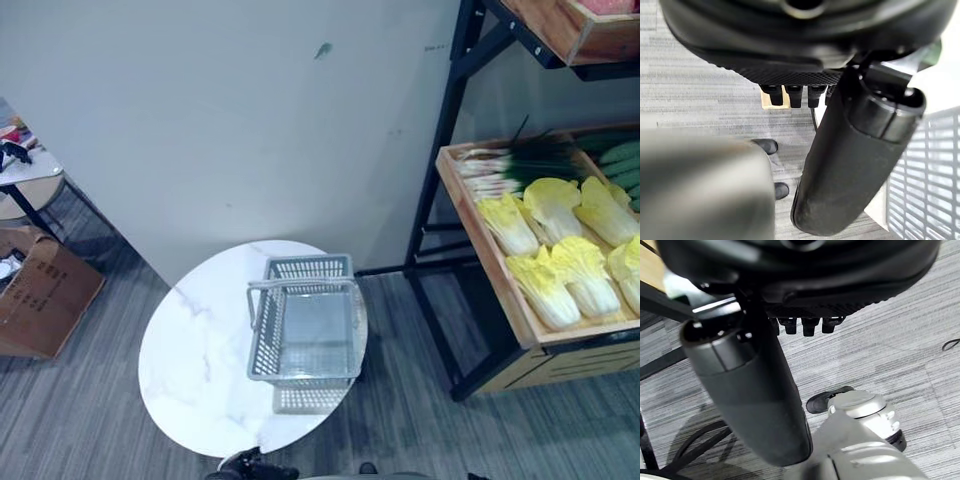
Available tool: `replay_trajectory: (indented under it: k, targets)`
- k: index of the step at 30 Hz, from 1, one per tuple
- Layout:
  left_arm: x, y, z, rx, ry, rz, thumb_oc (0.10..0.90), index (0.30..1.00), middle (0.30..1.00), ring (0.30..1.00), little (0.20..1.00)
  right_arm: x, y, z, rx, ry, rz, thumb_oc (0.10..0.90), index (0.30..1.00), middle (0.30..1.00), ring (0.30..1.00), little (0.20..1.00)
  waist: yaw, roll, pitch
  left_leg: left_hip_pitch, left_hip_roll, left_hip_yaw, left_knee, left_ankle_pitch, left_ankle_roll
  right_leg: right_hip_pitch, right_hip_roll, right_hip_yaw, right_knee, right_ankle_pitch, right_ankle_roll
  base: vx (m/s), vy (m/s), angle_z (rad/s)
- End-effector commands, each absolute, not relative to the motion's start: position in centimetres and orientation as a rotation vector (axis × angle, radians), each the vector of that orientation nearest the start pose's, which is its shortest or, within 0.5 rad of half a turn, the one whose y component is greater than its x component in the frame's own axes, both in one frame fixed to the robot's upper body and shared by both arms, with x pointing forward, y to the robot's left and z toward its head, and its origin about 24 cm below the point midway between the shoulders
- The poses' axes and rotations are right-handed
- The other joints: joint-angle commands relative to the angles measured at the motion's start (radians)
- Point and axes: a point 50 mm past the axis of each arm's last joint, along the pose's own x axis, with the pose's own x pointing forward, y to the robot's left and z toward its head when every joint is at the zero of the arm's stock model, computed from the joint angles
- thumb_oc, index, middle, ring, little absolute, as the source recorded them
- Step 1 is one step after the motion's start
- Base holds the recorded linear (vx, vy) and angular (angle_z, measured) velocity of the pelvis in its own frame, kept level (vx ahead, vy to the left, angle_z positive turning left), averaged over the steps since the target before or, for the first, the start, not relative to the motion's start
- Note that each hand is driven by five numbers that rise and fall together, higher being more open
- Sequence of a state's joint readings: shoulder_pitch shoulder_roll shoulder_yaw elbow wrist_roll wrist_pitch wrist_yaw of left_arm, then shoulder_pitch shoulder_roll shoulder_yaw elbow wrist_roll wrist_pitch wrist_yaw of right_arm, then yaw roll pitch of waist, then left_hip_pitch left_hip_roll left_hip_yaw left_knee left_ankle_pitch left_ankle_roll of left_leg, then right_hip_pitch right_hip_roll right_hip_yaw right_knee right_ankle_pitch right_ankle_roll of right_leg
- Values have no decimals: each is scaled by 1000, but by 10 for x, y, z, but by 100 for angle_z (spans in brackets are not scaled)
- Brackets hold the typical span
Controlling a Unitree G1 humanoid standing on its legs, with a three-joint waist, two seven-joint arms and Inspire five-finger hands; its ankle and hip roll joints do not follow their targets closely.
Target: Get the vegetables into the basket
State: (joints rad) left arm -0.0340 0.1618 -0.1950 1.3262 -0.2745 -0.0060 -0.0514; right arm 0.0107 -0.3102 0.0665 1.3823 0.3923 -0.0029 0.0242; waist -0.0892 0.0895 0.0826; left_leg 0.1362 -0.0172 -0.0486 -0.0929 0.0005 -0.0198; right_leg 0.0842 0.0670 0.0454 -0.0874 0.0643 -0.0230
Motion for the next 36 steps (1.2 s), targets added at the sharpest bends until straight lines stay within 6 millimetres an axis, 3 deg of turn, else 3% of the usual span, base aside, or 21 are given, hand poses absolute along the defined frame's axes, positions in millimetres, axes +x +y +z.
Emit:
replay_trajectory:
  k: [1,2,4,5,7,9,12,13,14,16,17,18,20,21,23,25,28,30,31,36]
  targets:
    - [89,217,-167,55,1271,68,900,1000,1000,1000,1000,65,-320,-138,-24,1227,-537,900,1000,1000,1000,1000,34,-52,-22,-24,-27,-11,6,21,-3,-15,-60,47,6,-38,103,0,0,0]
    - [89,217,-167,54,1271,68,900,1000,1000,1000,1000,65,-320,-138,-24,1227,-537,900,1000,1000,1000,1000,34,-51,-22,-24,-27,-11,6,21,-3,-15,-60,46,6,-38,103,0,0,0]
    - [92,222,-165,67,1263,64,900,1000,1000,1000,1000,76,-344,-123,-55,1160,-583,900,1000,1000,1000,1000,36,-54,-22,-24,-24,-12,6,20,-4,-13,-61,43,5,-39,106,16,6,6]
    - [92,222,-165,67,1263,64,900,1000,1000,1000,1000,76,-344,-123,-55,1160,-583,900,1000,1000,1000,1000,36,-54,-22,-24,-24,-12,6,20,-4,-13,-61,43,5,-39,106,30,25,6]
    - [94,236,-161,59,1228,72,900,1000,1000,1000,1000,111,-401,-72,-151,928,-676,900,1000,1000,1000,1000,35,-51,-17,-20,-23,-15,6,17,-3,-11,-63,44,6,-39,112,18,42,2]
    - [93,237,-160,55,1227,69,900,1000,1000,1000,1000,118,-409,-62,-171,885,-682,900,1000,1000,1000,1000,35,-49,-16,-19,-24,-16,6,17,-3,-11,-64,44,7,-39,113,1,16,1]
    - [88,241,-160,32,1216,77,900,1000,1000,1000,1000,148,-437,-12,-264,675,-708,900,1000,1000,1000,1000,38,-46,-15,-18,-23,-20,6,15,-5,-11,-66,41,11,-42,116,5,13,3]
    - [84,239,-161,17,1219,79,900,1000,1000,1000,1000,163,-442,8,-302,589,-698,900,1000,1000,1000,1000,39,-46,-17,-17,-23,-21,6,15,-5,-10,-66,41,11,-43,117,13,11,5]
    - [84,239,-161,17,1219,78,900,1000,1000,1000,1000,163,-442,8,-303,589,-699,900,1000,1000,1000,1000,40,-45,-17,-17,-23,-22,6,14,-5,-10,-66,40,11,-44,117,5,3,4]
    - [82,239,-161,4,1218,83,900,1000,1000,1000,1000,184,-446,41,-382,459,-670,900,1000,1000,1000,1000,39,-45,-15,-15,-21,-26,6,14,-6,-10,-67,37,16,-47,116,0,0,0]
    - [79,237,-162,-15,1218,85,900,1000,1000,1000,1000,207,-441,79,-465,298,-613,900,1000,1000,1000,1000,41,-46,-15,-13,-19,-30,6,15,-8,-10,-67,33,21,-51,116,-1,0,5]
    - [78,235,-162,-30,1213,92,900,1000,1000,1000,1000,220,-433,96,-511,215,-568,900,1000,1000,1000,1000,42,-46,-14,-13,-18,-31,6,16,-8,-10,-68,30,22,-52,116,-2,-7,9]
    - [73,235,-163,-40,1225,97,900,1000,1000,1000,1000,235,-421,124,-570,104,-504,900,1000,1000,1000,1000,47,-47,-17,-11,-17,-37,6,16,-9,-7,-68,24,22,-55,116,3,-13,4]
    - [73,235,-163,-41,1225,97,900,1000,1000,1000,1000,235,-421,124,-570,105,-504,900,1000,1000,1000,1000,46,-47,-17,-11,-17,-38,6,16,-9,-7,-68,23,23,-55,116,4,-18,3]
    - [65,233,-165,-32,1252,76,900,1000,1000,1000,1000,256,-403,152,-665,11,-395,900,1000,1000,1000,1000,63,-52,-20,-8,-14,-52,6,17,-10,1,-70,10,27,-61,117,2,-19,10]
    - [63,232,-165,-35,1257,70,900,1000,1000,1000,1000,261,-396,157,-683,-14,-366,900,1000,1000,1000,1000,65,-52,-20,-8,-14,-55,6,17,-10,3,-71,7,28,-63,116,-2,-11,14]
    - [63,231,-165,-54,1249,75,900,1000,1000,1000,1000,280,-370,178,-760,-91,-244,900,1000,1000,1000,1000,80,-56,-24,-7,-11,-79,6,21,-12,8,-72,-13,40,-73,113,-6,-18,18]
    - [63,231,-165,-55,1249,76,900,1000,1000,1000,1000,280,-370,178,-760,-92,-243,900,1000,1000,1000,1000,78,-56,-24,-7,-11,-80,6,21,-12,8,-73,-14,40,-73,113,-12,-12,21]
    - [65,231,-165,-72,1241,93,900,1000,1000,1000,1000,292,-354,189,-811,-129,-178,900,1000,1000,1000,1000,91,-59,-25,-12,-11,-105,6,29,-18,8,-76,-35,49,-79,108,-18,-21,28]
    - [62,232,-166,-102,1252,132,900,1000,1000,1000,1000,305,-323,201,-856,-193,-60,900,1000,1000,1000,1000,103,-67,-23,-25,-14,-135,6,40,-29,14,-82,-71,46,-82,105,-19,-32,31]
